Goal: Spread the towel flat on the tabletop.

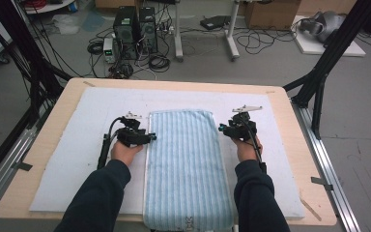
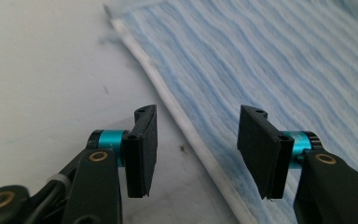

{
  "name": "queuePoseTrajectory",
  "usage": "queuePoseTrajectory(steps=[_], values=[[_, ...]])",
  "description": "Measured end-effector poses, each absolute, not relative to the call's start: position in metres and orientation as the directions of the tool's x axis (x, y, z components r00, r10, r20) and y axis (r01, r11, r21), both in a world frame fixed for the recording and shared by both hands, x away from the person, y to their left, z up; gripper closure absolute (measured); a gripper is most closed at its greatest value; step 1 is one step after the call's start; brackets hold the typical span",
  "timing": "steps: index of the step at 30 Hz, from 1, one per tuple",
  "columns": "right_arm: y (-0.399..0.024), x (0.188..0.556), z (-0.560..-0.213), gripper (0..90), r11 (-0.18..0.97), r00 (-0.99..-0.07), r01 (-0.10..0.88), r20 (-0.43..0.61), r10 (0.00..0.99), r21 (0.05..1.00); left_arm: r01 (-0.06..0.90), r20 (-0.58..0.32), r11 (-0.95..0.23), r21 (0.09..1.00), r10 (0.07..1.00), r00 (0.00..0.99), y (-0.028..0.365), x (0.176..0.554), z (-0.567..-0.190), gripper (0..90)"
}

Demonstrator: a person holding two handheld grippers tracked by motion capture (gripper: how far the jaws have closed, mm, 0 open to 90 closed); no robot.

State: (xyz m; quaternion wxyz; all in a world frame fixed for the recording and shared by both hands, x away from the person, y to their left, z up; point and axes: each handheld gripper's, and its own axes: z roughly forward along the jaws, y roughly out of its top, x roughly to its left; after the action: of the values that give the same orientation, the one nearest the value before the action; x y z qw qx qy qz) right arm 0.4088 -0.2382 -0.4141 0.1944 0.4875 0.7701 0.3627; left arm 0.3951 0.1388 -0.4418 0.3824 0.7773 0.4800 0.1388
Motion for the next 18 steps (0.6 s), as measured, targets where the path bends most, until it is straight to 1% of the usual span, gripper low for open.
queuePoseTrajectory(steps=[1,2,4,5,6,7,9,11,15,17,18], values=[[-0.239,0.41,-0.417,55.5,0.254,-0.442,0.617,0.061,0.895,0.745,0.628,-0.125,-0.274,0.729,0.848,0.515,0.135,0.394,-0.442,51.4],[-0.238,0.411,-0.418,55.8,0.245,-0.434,0.621,0.066,0.898,0.744,0.613,-0.076,-0.301,0.73,0.856,0.511,0.131,0.392,-0.442,56.8],[-0.237,0.415,-0.419,56.3,0.216,-0.413,0.618,0.078,0.908,0.756,0.597,-0.03,-0.325,0.734,0.862,0.506,0.128,0.39,-0.442,66.0],[-0.236,0.417,-0.419,56.4,0.205,-0.4,0.619,0.08,0.913,0.758,0.591,-0.024,-0.336,0.733,0.856,0.516,0.127,0.39,-0.442,77.5],[-0.234,0.42,-0.42,56.7,0.206,-0.397,0.622,0.077,0.915,0.756,0.595,-0.019,-0.337,0.73,0.86,0.51,0.126,0.39,-0.441,86.5],[-0.233,0.422,-0.42,56.7,0.214,-0.398,0.623,0.07,0.915,0.752,0.592,-0.002,-0.349,0.727,0.861,0.509,0.123,0.389,-0.441,87.0],[-0.23,0.424,-0.421,57.1,0.216,-0.395,0.63,0.068,0.916,0.746,0.605,-0.018,-0.327,0.726,0.87,0.493,0.126,0.392,-0.44,87.1],[-0.229,0.425,-0.422,57.1,0.228,-0.405,0.627,0.062,0.912,0.745,0.616,-0.021,-0.301,0.728,0.888,0.458,0.134,0.397,-0.44,87.1],[-0.227,0.426,-0.423,57.1,0.217,-0.405,0.627,0.075,0.911,0.748,0.625,-0.017,-0.282,0.728,0.904,0.427,0.15,0.405,-0.44,86.9],[-0.225,0.429,-0.423,56.8,0.215,-0.408,0.626,0.08,0.91,0.749,0.63,-0.064,-0.234,0.741,0.909,0.412,0.158,0.409,-0.442,86.1],[-0.224,0.431,-0.424,56.5,0.217,-0.411,0.626,0.081,0.908,0.749,0.637,-0.108,-0.198,0.745,0.907,0.408,0.161,0.412,-0.444,83.7]])
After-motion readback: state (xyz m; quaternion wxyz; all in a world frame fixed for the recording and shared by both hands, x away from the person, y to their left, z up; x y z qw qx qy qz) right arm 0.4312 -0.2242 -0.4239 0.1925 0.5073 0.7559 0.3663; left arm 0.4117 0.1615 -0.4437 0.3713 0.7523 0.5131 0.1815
